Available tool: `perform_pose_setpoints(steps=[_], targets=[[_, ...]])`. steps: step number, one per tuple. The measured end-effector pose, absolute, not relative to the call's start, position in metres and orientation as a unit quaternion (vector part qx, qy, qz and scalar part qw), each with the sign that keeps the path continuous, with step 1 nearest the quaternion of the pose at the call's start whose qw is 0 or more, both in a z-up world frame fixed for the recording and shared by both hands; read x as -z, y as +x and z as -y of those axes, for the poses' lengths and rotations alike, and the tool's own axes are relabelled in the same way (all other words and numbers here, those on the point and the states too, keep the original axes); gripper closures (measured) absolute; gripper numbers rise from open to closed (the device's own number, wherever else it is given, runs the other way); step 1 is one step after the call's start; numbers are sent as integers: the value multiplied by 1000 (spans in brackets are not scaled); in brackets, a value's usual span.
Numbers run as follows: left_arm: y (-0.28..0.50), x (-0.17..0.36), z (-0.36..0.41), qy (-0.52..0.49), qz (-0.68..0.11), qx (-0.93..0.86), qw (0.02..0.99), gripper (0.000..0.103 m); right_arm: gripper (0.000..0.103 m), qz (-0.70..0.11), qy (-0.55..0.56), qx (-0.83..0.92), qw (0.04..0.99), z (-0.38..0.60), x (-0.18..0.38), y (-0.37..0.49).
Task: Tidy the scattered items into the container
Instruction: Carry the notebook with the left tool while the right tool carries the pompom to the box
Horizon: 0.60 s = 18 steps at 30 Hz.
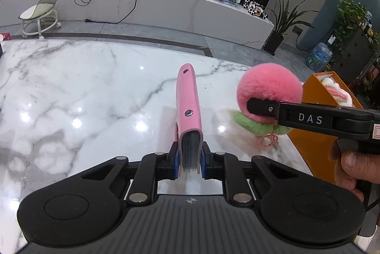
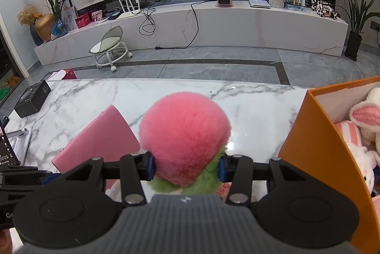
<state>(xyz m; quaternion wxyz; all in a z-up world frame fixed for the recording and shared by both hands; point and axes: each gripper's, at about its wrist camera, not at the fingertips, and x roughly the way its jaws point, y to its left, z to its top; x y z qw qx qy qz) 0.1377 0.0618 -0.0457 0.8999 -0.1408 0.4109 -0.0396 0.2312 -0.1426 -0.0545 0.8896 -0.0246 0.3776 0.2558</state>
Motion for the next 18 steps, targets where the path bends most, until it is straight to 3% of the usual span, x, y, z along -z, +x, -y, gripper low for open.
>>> perform_pose_setpoints(steps=[18], targets=[[122, 11, -48, -121, -386, 34, 914, 84, 54, -351, -23, -261, 899, 155, 25, 210]])
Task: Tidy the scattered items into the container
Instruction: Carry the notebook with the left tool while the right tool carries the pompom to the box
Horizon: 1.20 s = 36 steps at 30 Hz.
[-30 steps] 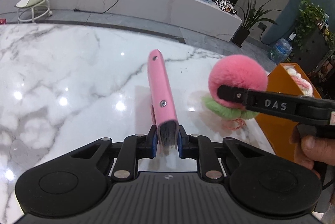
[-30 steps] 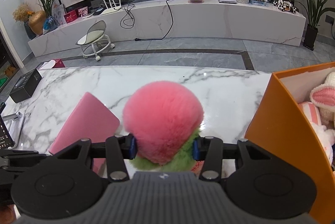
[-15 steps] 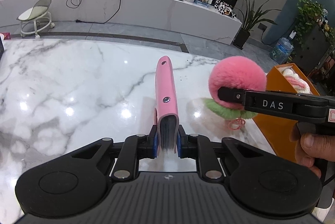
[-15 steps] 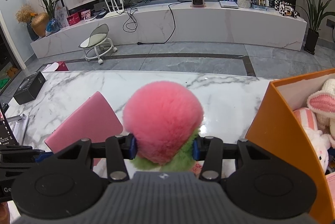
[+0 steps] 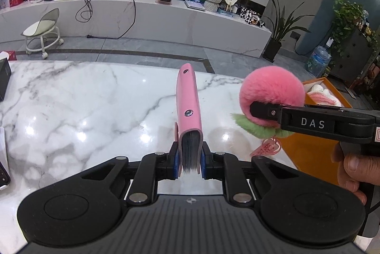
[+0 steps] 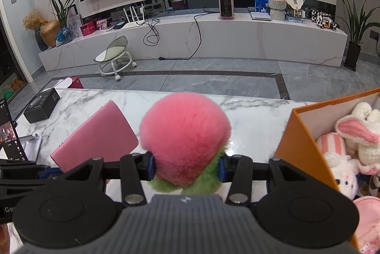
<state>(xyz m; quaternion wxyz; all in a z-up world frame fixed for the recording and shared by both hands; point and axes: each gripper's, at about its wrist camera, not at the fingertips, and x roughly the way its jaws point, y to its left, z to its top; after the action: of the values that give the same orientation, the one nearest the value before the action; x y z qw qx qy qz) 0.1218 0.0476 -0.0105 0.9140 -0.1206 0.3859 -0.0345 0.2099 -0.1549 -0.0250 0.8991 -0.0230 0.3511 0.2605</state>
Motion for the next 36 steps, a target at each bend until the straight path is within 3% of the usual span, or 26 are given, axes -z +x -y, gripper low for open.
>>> perform_pose_setpoints(steps=[36], targets=[[127, -51, 50, -109, -322, 118, 933, 84, 54, -276, 23, -213, 937, 267, -49, 167]])
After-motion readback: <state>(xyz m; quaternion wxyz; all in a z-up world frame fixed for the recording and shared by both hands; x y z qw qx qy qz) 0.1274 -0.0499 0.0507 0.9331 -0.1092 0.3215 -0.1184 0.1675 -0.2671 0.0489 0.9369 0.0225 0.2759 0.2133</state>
